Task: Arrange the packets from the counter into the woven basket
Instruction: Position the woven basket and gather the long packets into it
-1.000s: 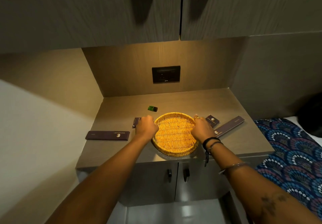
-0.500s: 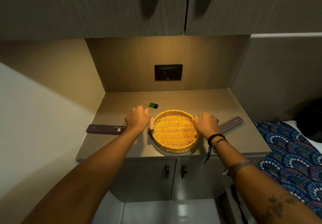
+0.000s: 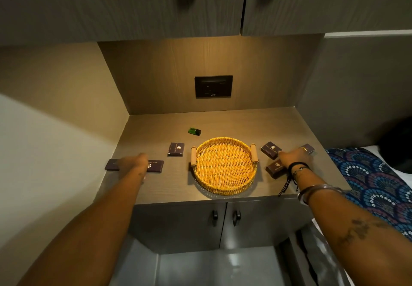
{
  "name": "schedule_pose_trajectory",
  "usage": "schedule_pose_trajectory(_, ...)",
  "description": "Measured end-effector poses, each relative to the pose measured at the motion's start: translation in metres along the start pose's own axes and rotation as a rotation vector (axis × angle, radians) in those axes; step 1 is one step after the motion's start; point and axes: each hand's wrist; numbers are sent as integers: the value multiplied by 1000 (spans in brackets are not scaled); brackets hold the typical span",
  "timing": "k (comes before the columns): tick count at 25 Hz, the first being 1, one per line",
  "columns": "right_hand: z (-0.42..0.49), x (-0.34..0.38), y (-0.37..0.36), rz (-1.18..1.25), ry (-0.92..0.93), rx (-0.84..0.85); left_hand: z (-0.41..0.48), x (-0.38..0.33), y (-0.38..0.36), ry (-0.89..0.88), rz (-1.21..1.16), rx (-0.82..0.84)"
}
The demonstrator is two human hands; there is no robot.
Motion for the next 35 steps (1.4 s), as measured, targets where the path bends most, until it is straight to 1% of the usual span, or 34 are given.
schedule_pose_trajectory(4, 15, -2, 1, 40, -89, 15, 13, -4, 7, 68, 63, -32)
schedule_pose_trajectory(8, 18, 0, -2, 88, -59, 37, 18, -17, 5, 81, 145, 2)
schedule_pose_trajectory(11, 15, 3, 2, 114, -45, 81, 22, -14, 2, 73, 96, 40)
schedule_pose_trajectory(13, 12, 8, 11, 139, -27, 62, 16, -16, -1, 69, 22, 77)
schedule_pose_trajectory(14, 9, 15, 17, 152, -6, 38, 12, -21, -2, 29, 15, 79)
schedule_pose_trajectory(18, -13, 60, 47, 245, 143, -81, -21, -70, 2, -355, 84, 9)
schedule_pose_trajectory(20, -27, 85, 57, 293, 239, -116, -48, -100, 0, -484, 44, 20)
schedule_pose_trajectory(22, -39, 104, 55, 338, 334, -39, -76, -118, -10, -569, 55, 86)
schedule_pose_trajectory(24, -53, 115, 41, 361, 379, 105, -105, -119, -28, -640, 219, 161)
schedule_pose_trajectory(25, -62, 116, 30, 300, 396, 146, -116, -113, -40, -664, 303, 189)
schedule_pose_trajectory(27, -78, 113, 7, 105, 431, 164, -135, -99, -65, -671, 399, 235)
schedule_pose_trajectory(30, -88, 104, -26, -76, 420, 160, -149, -77, -89, -655, 476, 223)
schedule_pose_trajectory(32, -90, 98, -37, -173, 397, 112, -149, -68, -96, -666, 531, 202)
schedule_pose_trajectory(35, -93, 94, -47, -275, 455, 1, -153, -63, -102, -725, 649, 128)
Point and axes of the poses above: each hand's wrist, its own z-axis towards the middle knuckle, its own y-axis out of the back of the hand, x = y × z, and after that the axes turned 1 degree about z, right-handed
